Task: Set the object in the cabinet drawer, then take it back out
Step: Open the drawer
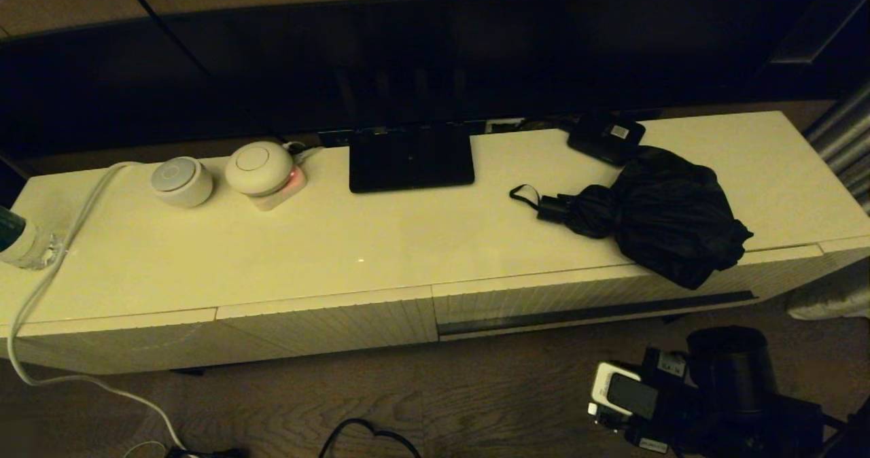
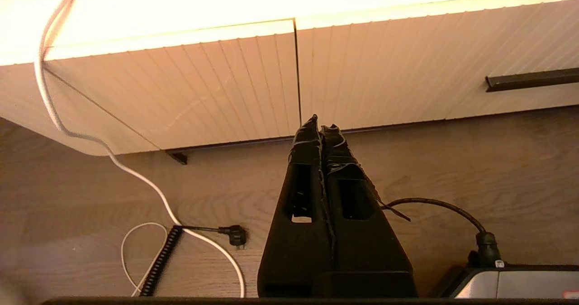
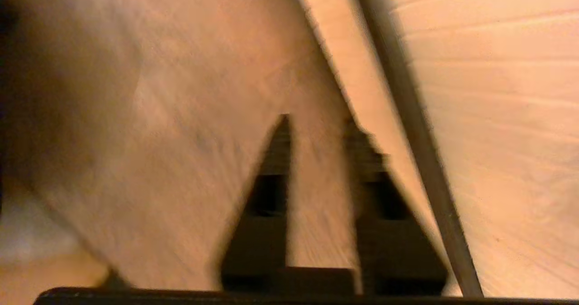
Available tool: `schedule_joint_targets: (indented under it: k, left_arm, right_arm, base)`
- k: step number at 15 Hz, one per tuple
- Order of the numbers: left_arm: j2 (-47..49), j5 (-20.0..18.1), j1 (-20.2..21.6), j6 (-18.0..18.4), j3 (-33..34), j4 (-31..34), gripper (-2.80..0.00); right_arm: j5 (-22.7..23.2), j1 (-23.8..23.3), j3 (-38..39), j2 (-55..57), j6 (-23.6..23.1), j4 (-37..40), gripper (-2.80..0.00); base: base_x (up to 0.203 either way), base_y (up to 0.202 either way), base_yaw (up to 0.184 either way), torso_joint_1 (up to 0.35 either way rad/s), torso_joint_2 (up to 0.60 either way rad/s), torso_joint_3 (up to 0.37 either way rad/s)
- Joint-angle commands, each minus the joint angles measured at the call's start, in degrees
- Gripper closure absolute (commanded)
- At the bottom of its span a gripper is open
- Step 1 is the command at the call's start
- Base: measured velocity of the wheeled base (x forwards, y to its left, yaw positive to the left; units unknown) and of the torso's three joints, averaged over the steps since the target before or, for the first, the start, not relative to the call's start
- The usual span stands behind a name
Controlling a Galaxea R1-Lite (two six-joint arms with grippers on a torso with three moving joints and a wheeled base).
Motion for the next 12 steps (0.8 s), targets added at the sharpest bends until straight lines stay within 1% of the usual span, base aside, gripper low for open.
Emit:
schedule_joint_targets:
  k: [1,2,4,5,7,8,9,10,12]
  left_arm:
    - [0.00,0.03,0.04,0.03,0.18,0.02,0.00]
    - [0.00,0.03,0.04,0.03,0.18,0.02,0.00]
    - [0.00,0.03,0.04,0.03,0.18,0.02,0.00]
    - [0.00,0.03,0.04,0.03,0.18,0.02,0.00]
    - [0.00,0.03,0.04,0.03,0.18,0.02,0.00]
    - [0.00,0.03,0.04,0.03,0.18,0.02,0.00]
    - [0.00,0.03,0.04,0.03,0.18,0.02,0.00]
    - [0.00,0.03,0.04,0.03,0.18,0.02,0.00]
    - [0.00,0.03,0.04,0.03,0.18,0.02,0.00]
  right_arm:
    - [0.07,-0.17,0.54,-0.49,-0.71,0.35,-2.80]
    - [0.19,-0.17,0.54,-0.55,-1.20,2.89,-2.80]
    - [0.26,-0.21,0.54,-0.54,-1.94,3.93,-2.80]
    - [0.36,-0.43,0.30,-0.64,-5.01,7.27,-2.80]
    - [0.54,-0.74,-0.37,-1.05,-6.71,9.21,-2.80]
    - [0.81,-1.11,-1.13,-1.54,-8.76,11.50,-2.80]
    - [1.74,-2.74,-1.86,-0.89,-13.28,11.98,-2.80]
    - [3.62,-4.02,-2.69,0.14,-16.28,12.25,-2.80]
    - [5.81,-5.21,-4.15,1.46,-19.80,12.32,-2.80]
  base:
    - [0.000,0.000,0.000,0.000,0.00,0.000]
    - [0.000,0.000,0.000,0.000,0.00,0.000]
    - [0.000,0.000,0.000,0.000,0.00,0.000]
    - [0.000,0.000,0.000,0.000,0.00,0.000]
    - [0.000,0.000,0.000,0.000,0.00,0.000]
    - [0.000,0.000,0.000,0.000,0.00,0.000]
    - [0.000,0.000,0.000,0.000,0.00,0.000]
    - [0.000,0.000,0.000,0.000,0.00,0.000]
    - [0.000,0.000,0.000,0.000,0.00,0.000]
